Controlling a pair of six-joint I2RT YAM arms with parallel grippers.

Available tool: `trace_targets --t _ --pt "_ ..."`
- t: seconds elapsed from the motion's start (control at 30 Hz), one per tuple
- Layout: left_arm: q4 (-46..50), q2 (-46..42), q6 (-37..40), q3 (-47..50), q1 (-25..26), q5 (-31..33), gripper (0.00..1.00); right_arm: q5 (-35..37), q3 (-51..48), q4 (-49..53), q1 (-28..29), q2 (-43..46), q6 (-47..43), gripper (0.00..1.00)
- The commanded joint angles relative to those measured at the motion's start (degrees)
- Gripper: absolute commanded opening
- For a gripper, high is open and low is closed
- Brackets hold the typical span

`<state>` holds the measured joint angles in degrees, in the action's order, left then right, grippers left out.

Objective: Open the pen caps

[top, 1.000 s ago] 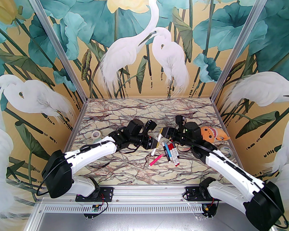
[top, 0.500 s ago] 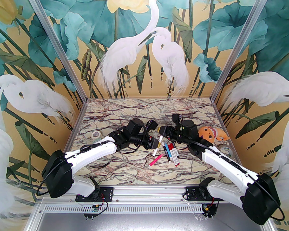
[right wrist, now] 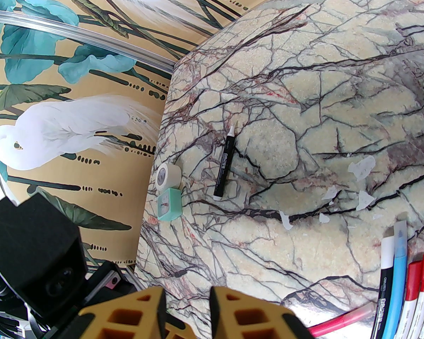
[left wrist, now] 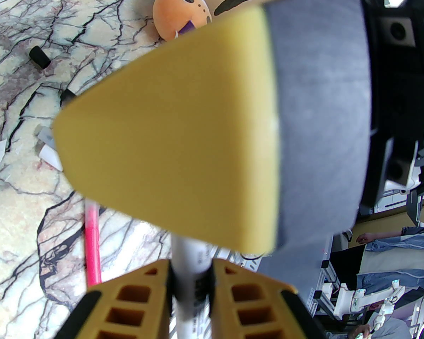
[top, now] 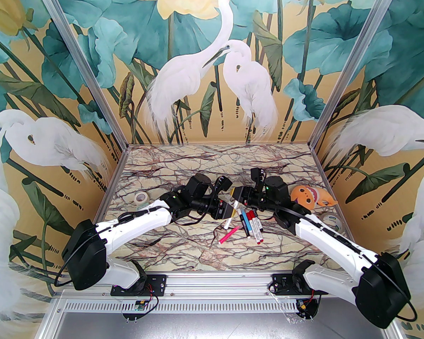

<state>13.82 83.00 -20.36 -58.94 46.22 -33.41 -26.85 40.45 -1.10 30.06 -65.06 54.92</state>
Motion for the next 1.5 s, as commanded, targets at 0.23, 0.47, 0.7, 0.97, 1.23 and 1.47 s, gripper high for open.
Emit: trace_targets --t 0.23,0.47,0.7,0.97,1.23,1.47 --pt "-0.93 1.15 0.81 -0.49 -0.34 -0.1 0.24 -0.39 0.85 -0.3 0.56 0.19 0.02 0.2" --pt "-0.73 1.04 0.94 -0.75 -0.34 -0.25 0.24 -0.39 0.8 -0.31 0.55 0.04 -0.1 0.23" --pt "-0.55 1.02 0.87 -0.79 -0.34 -0.08 0.24 -0.29 0.83 -0.03 0.56 0.19 -0.26 0.18" --pt "-7.17 0.44 -2.4 2.08 -0.16 -2.19 0.39 0.55 1.25 -1.38 0.55 0.89 1.09 0.15" --pt "-10.87 0.34 -3.57 4.12 0.37 -0.99 0.34 1.69 1.0 -2.89 0.59 1.28 2.39 0.15" --pt "-11.06 -0.96 -3.48 5.72 0.37 0.17 0.23 2.97 -0.53 -4.91 0.54 1.95 3.71 0.14"
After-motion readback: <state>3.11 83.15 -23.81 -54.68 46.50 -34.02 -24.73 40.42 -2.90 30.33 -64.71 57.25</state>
